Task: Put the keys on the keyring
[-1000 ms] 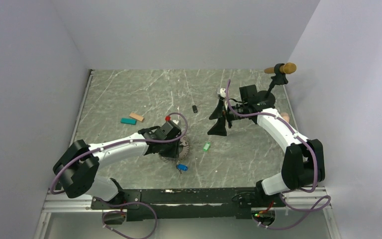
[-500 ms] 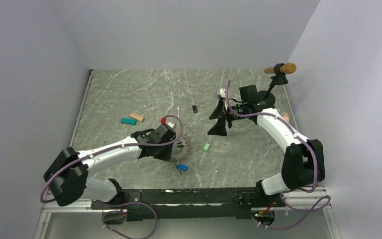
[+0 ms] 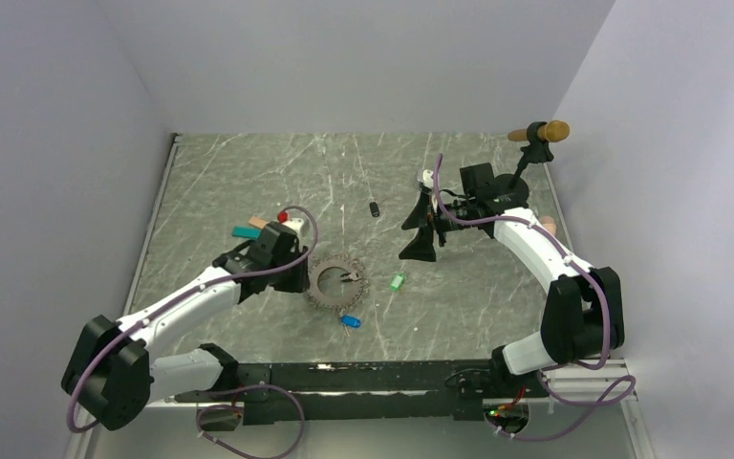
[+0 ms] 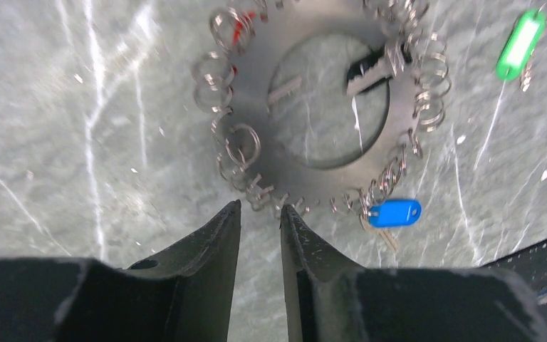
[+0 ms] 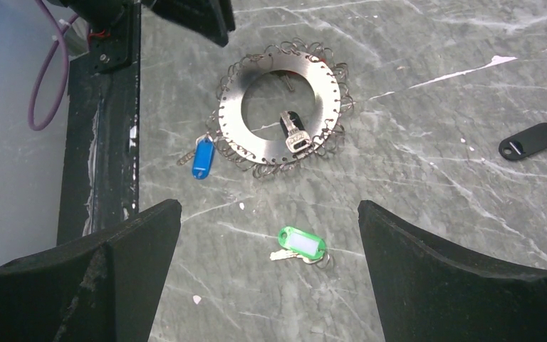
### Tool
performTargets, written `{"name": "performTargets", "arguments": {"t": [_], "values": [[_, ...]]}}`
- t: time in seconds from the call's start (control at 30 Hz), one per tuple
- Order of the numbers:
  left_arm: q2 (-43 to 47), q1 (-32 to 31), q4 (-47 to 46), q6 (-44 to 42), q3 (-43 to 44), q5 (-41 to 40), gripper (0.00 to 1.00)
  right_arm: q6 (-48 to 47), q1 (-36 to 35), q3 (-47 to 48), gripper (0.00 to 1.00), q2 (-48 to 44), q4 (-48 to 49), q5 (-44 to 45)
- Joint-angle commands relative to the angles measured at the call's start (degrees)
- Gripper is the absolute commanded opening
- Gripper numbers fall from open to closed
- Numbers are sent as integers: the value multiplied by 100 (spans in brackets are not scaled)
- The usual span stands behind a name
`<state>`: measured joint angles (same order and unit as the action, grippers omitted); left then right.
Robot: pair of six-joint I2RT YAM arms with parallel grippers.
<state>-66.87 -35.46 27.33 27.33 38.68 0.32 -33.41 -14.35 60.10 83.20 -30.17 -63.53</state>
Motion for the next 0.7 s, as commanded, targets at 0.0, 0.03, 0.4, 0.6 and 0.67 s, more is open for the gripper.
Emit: {"name": "performTargets", "arguments": {"t": [0.0,0.03,0.4,0.6,0.67], "values": [[62,385,-400,-601,96,299,33,-157,2,79,99,9,-58,-86],[-48,409,-374,-662,153,301,33,-157,3,74,100,8,-59,-78],[-974,438,-160,-986,746,297,31,-218,6,103,100,67,-131,-77],[-1091,429,-214,-1065,798,460,31,-236,3,113,100,94,-154,-73],[-1091,435,-229,-1091,831,490,32,-234,3,110,100,100,-153,-74]]}}
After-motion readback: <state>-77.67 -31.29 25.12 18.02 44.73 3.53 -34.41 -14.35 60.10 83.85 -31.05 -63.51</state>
